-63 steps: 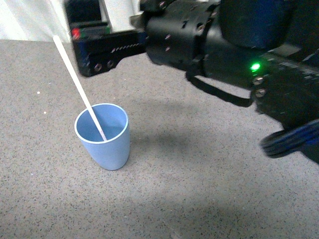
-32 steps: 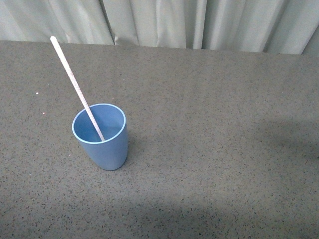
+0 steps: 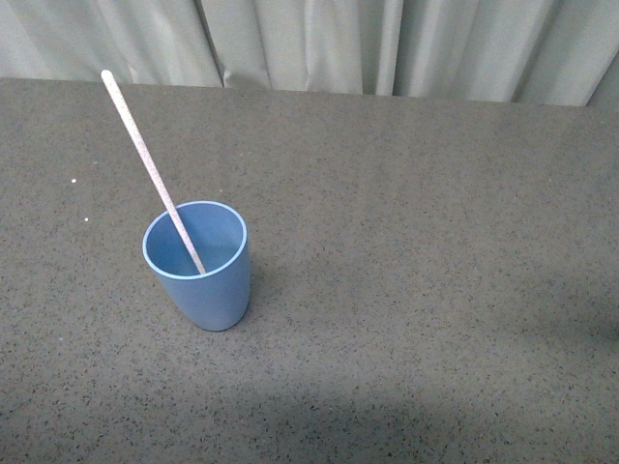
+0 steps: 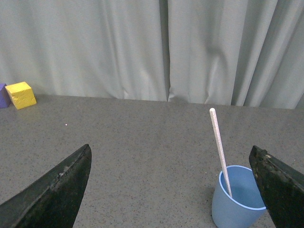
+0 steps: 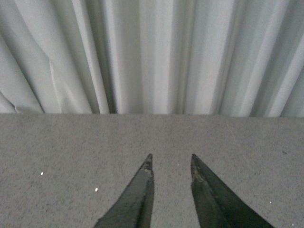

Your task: Transfer chopsticks to blue cup

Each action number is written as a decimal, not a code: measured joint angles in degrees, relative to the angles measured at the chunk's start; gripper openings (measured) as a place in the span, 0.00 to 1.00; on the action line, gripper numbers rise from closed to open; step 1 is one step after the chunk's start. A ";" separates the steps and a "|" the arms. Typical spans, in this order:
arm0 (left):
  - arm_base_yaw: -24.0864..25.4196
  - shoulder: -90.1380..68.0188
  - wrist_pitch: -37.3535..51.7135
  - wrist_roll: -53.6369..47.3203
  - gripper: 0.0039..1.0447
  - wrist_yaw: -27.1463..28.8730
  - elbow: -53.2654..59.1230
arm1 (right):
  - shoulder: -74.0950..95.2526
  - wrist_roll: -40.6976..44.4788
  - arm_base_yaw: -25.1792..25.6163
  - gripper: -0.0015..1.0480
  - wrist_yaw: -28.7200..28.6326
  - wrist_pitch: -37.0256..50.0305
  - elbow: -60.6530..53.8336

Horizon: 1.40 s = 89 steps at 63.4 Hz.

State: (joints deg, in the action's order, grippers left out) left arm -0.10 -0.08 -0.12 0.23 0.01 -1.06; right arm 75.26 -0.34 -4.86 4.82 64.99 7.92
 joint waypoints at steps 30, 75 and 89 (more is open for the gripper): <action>0.00 0.02 0.00 0.02 0.94 0.00 0.00 | -26.77 0.28 4.72 0.01 -4.70 -19.02 -6.27; 0.00 0.02 0.00 0.02 0.94 0.00 0.00 | -54.07 0.28 4.72 0.01 -4.74 -43.74 -7.67; 0.00 0.02 0.00 0.00 0.94 0.00 0.00 | -59.87 0.28 4.72 0.01 -4.74 -49.37 -7.67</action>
State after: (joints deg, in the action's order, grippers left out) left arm -0.10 -0.05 -0.12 0.23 0.01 -1.06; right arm 15.40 -0.05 -0.14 0.08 15.62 0.25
